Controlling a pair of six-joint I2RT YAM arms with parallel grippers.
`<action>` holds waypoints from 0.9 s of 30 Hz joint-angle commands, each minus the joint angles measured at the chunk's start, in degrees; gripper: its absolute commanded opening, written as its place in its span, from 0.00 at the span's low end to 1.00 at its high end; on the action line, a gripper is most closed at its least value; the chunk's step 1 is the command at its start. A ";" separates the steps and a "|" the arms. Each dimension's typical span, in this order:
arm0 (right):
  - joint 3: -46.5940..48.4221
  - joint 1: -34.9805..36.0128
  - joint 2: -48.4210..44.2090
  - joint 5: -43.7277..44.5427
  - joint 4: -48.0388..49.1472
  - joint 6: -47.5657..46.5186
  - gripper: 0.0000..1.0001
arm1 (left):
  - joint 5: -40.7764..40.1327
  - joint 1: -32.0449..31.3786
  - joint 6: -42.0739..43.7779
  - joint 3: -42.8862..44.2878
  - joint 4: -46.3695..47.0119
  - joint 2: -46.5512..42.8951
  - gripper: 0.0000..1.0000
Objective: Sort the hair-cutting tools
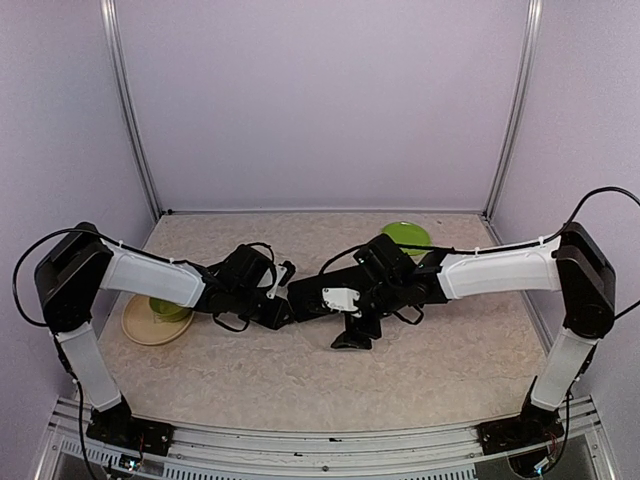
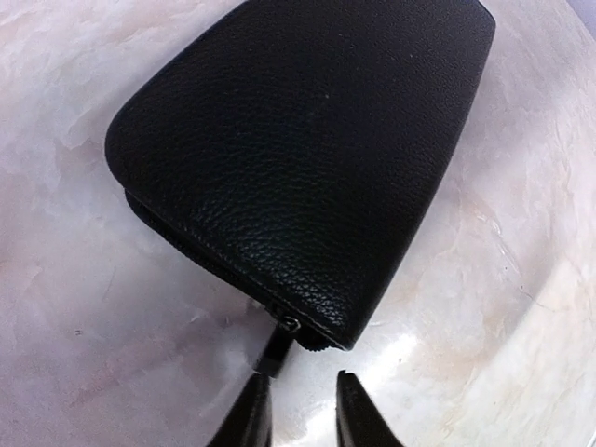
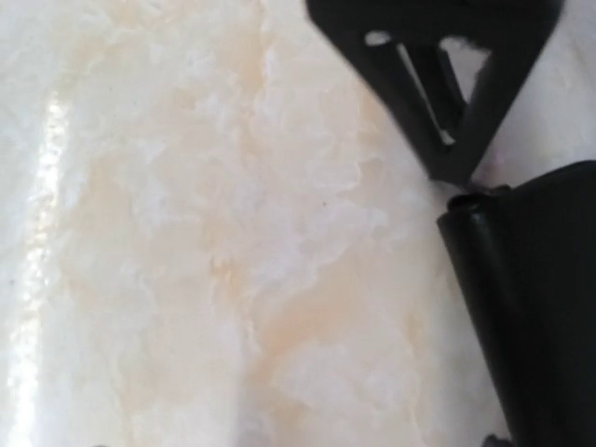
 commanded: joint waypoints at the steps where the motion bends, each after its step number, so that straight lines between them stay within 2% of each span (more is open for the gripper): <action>1: -1.03 -2.40 -3.86 1.59 -1.09 -1.34 0.85 | -0.84 -0.56 1.30 2.67 -2.31 -1.74 0.32; 7: 0.02 -12.10 -11.56 1.02 -1.50 -2.26 0.87 | -5.10 0.41 3.60 7.96 -7.51 -4.33 0.45; 13: -4.44 -21.09 -18.82 -0.14 2.74 0.97 0.88 | -5.42 4.19 3.99 17.52 -7.72 2.33 0.53; 21: -7.20 -33.97 -23.60 -9.20 5.99 9.06 0.92 | 3.69 7.77 2.33 33.53 -9.75 17.79 0.55; 23: -7.73 -34.91 -24.26 -9.51 6.07 8.88 0.92 | 7.87 7.56 1.82 33.70 -9.02 19.14 0.59; 27: -8.25 -35.27 -24.87 -8.06 6.43 7.26 0.92 | 11.57 6.68 0.76 31.22 -8.34 19.36 0.58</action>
